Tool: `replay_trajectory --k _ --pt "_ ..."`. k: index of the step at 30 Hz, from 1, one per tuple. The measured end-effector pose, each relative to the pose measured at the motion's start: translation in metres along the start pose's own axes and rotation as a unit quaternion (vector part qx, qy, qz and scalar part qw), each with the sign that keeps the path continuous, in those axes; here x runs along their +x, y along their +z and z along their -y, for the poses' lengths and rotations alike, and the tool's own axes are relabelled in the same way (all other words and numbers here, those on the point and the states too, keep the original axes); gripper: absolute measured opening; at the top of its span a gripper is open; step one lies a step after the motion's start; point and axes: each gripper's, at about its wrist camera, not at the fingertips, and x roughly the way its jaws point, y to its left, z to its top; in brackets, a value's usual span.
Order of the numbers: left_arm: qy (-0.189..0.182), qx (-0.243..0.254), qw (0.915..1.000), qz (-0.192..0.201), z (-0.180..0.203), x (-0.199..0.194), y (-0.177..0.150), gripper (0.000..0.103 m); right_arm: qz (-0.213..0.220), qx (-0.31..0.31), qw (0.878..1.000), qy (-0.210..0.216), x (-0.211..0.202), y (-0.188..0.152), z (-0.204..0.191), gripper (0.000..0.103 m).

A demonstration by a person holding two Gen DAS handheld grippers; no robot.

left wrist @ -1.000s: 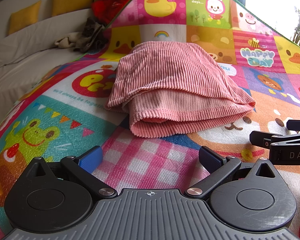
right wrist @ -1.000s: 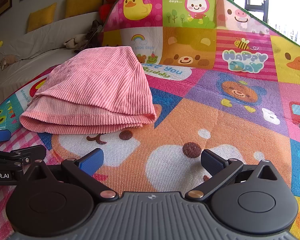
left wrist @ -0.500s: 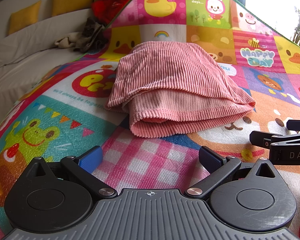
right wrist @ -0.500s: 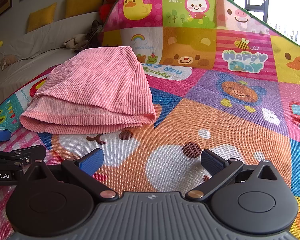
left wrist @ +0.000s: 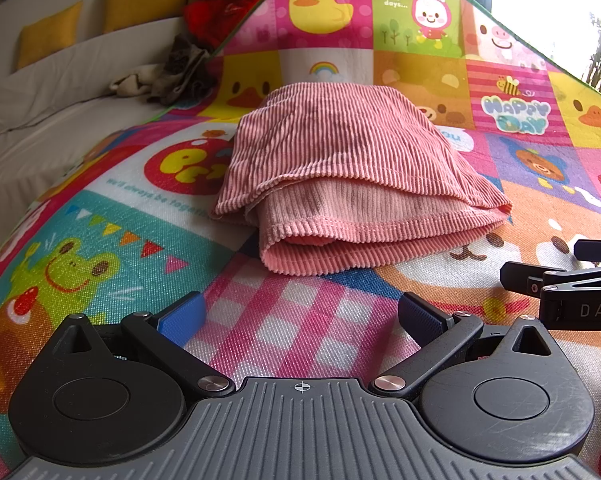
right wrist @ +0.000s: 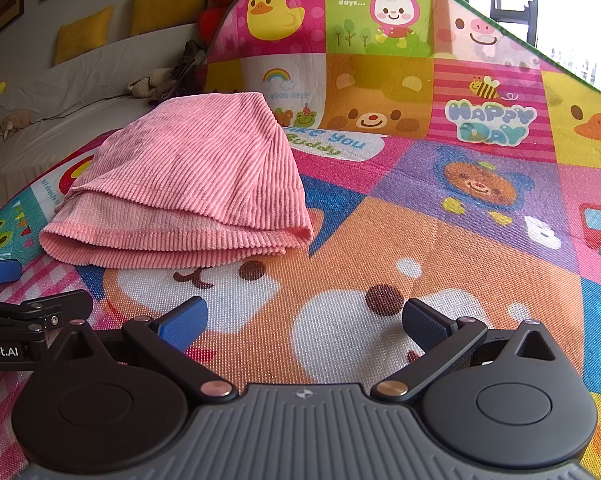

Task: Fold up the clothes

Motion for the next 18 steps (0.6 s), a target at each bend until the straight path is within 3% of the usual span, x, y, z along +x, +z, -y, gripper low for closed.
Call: replay_trajectory --k 15,18 --pt "-0.019 0.006 0.9997 -0.017 -0.0051 -0.0047 0.0008 0.103 0.000 0.000 1.000 -0.001 -0.0007 -0.0002 -0.0004 0.103" --pt "-0.007 0.014 0.9996 -0.023 -0.0004 -0.0097 -0.0022 0.103 0.000 0.000 1.000 -0.001 -0.0006 -0.0005 -0.0004 0.103"
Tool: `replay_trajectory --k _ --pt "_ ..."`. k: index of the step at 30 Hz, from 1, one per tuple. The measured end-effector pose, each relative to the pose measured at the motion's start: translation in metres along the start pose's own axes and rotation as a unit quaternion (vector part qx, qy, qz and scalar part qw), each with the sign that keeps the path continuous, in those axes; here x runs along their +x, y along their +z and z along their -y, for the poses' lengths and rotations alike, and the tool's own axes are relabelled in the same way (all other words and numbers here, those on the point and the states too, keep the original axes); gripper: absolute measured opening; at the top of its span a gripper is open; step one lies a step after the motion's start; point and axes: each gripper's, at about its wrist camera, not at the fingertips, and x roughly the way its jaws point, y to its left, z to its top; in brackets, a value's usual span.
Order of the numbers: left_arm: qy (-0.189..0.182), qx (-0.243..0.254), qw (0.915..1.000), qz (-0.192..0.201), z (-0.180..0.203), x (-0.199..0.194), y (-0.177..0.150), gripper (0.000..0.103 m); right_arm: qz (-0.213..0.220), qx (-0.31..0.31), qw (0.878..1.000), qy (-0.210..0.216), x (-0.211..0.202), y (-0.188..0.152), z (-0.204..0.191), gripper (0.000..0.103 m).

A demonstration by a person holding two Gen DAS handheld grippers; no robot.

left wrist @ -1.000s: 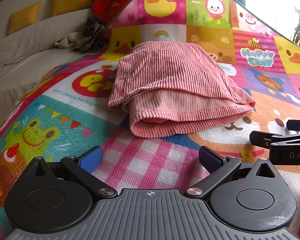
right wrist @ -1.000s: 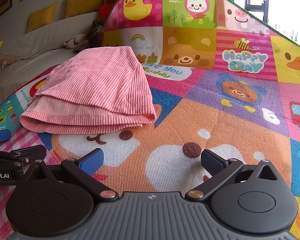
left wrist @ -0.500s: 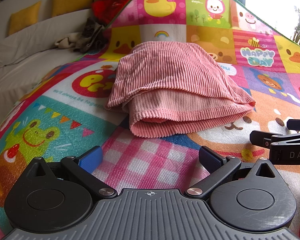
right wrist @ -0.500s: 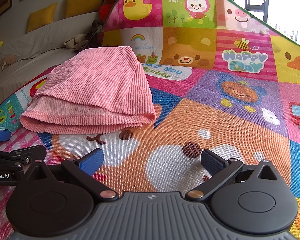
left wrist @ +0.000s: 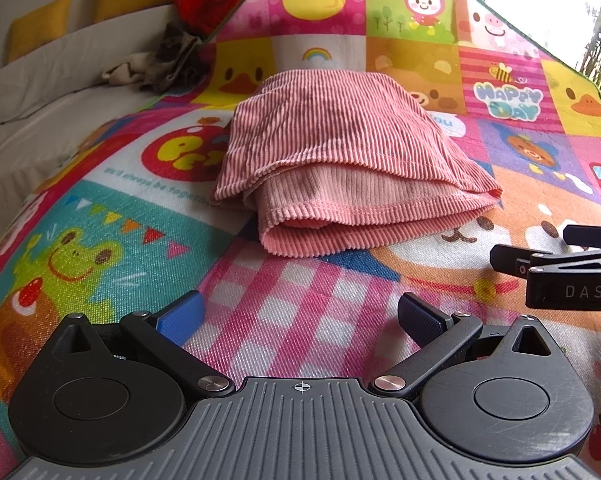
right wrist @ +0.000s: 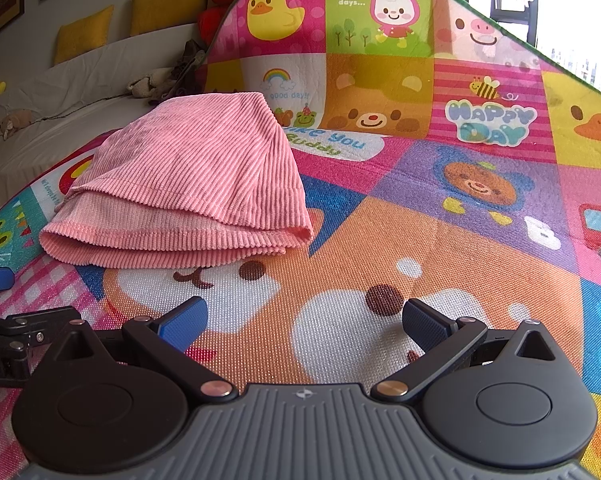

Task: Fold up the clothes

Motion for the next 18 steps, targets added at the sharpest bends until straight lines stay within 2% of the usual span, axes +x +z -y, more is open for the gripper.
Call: replay_trajectory --k 18 --pt "0.013 -0.025 0.9996 0.000 -0.0035 0.0059 0.0055 0.103 0.000 -0.001 1.000 0.000 -0.0004 0.0003 0.0027 0.103"
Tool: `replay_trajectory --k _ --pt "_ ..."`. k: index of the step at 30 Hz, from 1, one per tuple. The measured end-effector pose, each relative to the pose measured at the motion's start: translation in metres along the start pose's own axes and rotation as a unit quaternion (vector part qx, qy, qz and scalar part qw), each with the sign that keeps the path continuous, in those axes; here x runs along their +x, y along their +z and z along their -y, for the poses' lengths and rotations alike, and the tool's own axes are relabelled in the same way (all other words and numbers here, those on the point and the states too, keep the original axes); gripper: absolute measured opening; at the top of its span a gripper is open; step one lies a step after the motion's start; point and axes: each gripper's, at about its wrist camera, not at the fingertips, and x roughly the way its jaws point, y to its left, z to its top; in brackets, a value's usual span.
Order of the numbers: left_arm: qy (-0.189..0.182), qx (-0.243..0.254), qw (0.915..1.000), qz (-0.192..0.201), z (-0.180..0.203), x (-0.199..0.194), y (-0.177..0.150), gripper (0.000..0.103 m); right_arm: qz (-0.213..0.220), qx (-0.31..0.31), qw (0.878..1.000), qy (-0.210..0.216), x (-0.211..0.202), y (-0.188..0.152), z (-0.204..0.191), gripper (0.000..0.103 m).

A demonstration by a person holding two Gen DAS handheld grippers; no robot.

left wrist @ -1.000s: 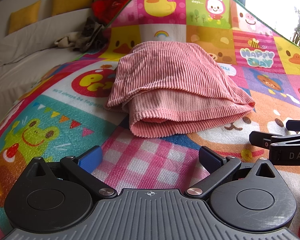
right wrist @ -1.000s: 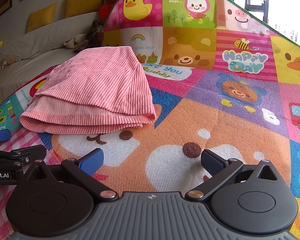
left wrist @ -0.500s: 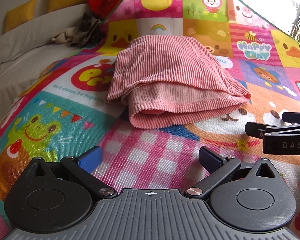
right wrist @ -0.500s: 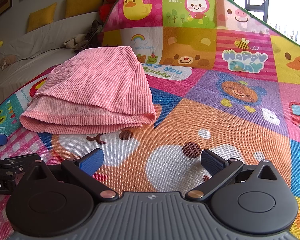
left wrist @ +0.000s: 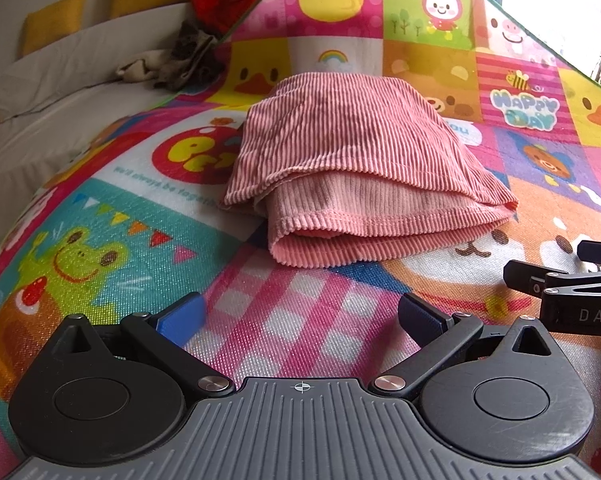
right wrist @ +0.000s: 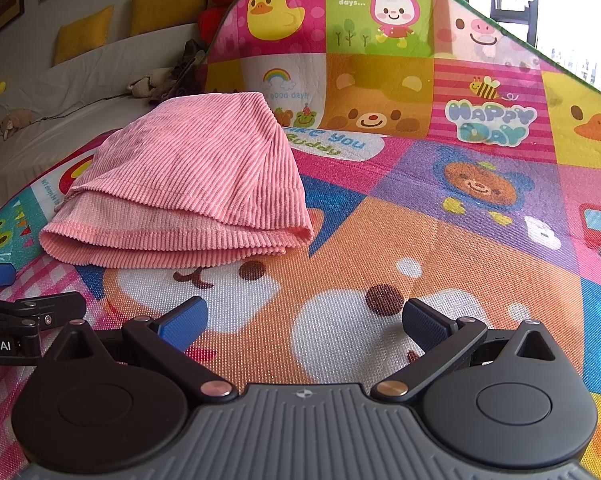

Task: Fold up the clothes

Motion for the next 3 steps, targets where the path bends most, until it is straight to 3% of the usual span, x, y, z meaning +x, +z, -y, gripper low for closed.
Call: replay_trajectory --k 3 --pt "0.000 0.000 1.0000 0.001 0.0002 -0.0003 -0.0001 0.103 0.000 0.000 1.000 0.000 0.0000 0.0000 0.0000 0.103"
